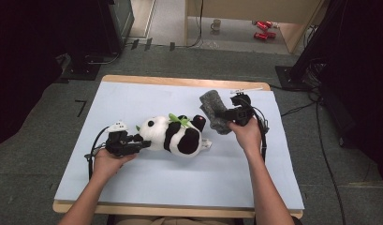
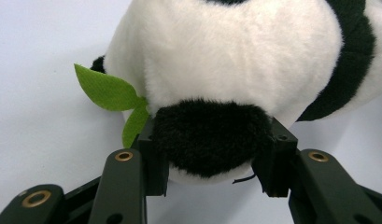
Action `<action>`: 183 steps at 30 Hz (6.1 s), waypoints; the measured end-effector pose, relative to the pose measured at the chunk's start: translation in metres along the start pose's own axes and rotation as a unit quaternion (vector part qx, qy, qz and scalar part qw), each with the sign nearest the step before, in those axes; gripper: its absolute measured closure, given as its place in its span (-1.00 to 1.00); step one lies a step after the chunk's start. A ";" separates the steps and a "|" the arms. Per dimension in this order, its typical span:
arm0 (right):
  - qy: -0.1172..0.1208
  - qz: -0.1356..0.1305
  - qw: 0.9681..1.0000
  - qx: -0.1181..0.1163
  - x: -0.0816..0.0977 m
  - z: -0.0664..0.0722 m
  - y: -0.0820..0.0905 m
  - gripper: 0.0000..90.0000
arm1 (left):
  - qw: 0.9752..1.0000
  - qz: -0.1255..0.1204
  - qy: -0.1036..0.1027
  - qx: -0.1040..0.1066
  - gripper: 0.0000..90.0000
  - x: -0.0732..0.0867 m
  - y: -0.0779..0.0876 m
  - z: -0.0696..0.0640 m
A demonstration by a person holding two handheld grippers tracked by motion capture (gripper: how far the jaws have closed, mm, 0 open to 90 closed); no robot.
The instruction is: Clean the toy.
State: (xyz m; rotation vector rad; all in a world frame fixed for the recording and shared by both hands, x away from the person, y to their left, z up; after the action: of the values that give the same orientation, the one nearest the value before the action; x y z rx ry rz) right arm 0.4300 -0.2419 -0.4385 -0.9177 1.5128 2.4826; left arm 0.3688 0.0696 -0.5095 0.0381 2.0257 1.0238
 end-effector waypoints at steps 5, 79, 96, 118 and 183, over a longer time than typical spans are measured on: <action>0.022 -0.007 1.000 -0.016 -0.010 0.020 -0.001 0.71 | 1.000 -0.001 -0.002 -0.004 0.19 0.000 0.000 -0.001; 0.075 0.020 0.991 -0.108 0.012 0.086 -0.038 0.70 | 1.000 0.024 0.008 -0.008 0.12 0.001 -0.002 -0.001; 0.055 0.036 0.995 -0.080 0.030 0.057 -0.048 0.69 | 0.999 0.033 0.026 0.003 0.11 -0.003 -0.002 -0.001; 0.016 0.058 0.998 -0.034 0.067 0.024 -0.042 0.69 | 0.998 0.044 0.037 0.024 0.12 -0.016 -0.003 0.006; 0.032 0.048 0.996 -0.063 0.048 0.036 -0.046 0.70 | 0.999 0.032 0.033 -0.003 0.11 -0.017 -0.010 0.005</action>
State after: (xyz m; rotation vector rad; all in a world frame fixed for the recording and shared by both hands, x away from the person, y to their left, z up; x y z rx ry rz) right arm 0.3921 -0.1991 -0.4883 -0.9740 1.4674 2.6673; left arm 0.3868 0.0602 -0.5062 0.0672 2.0926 1.0826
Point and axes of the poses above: each handheld gripper's, and its own axes: y roughly backward along the jaws, x roughly out of its underside, z roughly to its left, the point moved 8 cm from there along -y, roughly forward along the jaws, and after that the axes turned 10 degrees about z, right-handed, at the moved point
